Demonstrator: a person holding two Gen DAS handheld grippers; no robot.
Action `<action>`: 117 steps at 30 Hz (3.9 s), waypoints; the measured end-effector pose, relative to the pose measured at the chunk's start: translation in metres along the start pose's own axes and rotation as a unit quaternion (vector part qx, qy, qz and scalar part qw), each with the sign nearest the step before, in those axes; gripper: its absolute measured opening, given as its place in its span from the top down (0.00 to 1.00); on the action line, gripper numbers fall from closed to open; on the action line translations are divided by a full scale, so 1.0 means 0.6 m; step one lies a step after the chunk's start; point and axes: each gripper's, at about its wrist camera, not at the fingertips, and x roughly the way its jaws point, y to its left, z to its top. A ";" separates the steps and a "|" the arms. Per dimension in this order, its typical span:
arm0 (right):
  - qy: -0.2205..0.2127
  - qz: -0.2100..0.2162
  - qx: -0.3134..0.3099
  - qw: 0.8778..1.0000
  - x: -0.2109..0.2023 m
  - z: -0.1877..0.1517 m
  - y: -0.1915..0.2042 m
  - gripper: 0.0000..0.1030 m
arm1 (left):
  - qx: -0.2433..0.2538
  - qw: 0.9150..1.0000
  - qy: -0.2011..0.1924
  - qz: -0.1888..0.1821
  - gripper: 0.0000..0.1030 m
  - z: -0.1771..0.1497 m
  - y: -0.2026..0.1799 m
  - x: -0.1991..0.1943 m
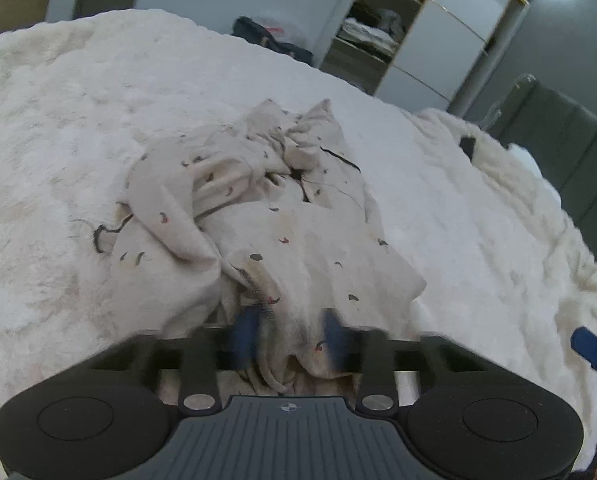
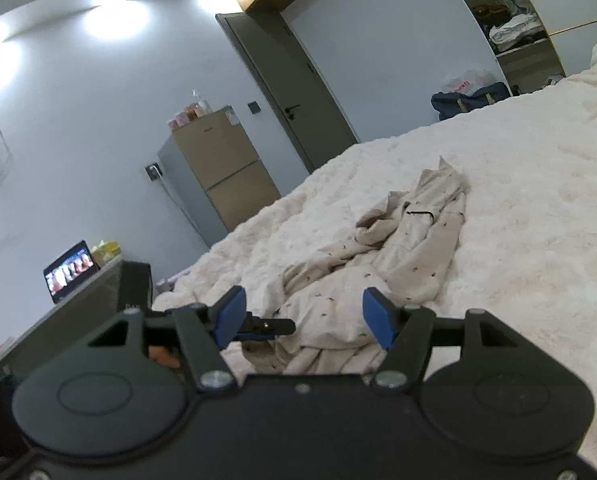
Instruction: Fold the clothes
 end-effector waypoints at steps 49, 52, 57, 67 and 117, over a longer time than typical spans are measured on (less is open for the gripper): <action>-0.166 -0.330 0.130 0.920 -0.070 -0.008 -0.106 0.41 | 0.155 0.961 -0.195 -0.117 0.20 0.261 -0.260 -0.043; -0.148 -0.322 0.126 0.927 -0.051 -0.010 -0.098 0.41 | 0.135 0.965 -0.215 -0.064 0.20 0.270 -0.146 -0.124; -0.127 -0.332 0.091 0.930 -0.021 -0.021 -0.059 0.41 | 0.107 0.957 -0.268 -0.033 0.11 0.263 0.006 -0.340; -0.065 -0.299 0.002 0.952 0.056 -0.042 0.045 0.39 | 0.093 0.914 -0.371 -0.137 0.00 0.197 0.011 -0.713; 0.070 -0.243 -0.165 0.953 0.237 -0.096 0.259 0.39 | -0.409 0.847 -0.240 -0.242 0.85 0.175 0.585 -0.049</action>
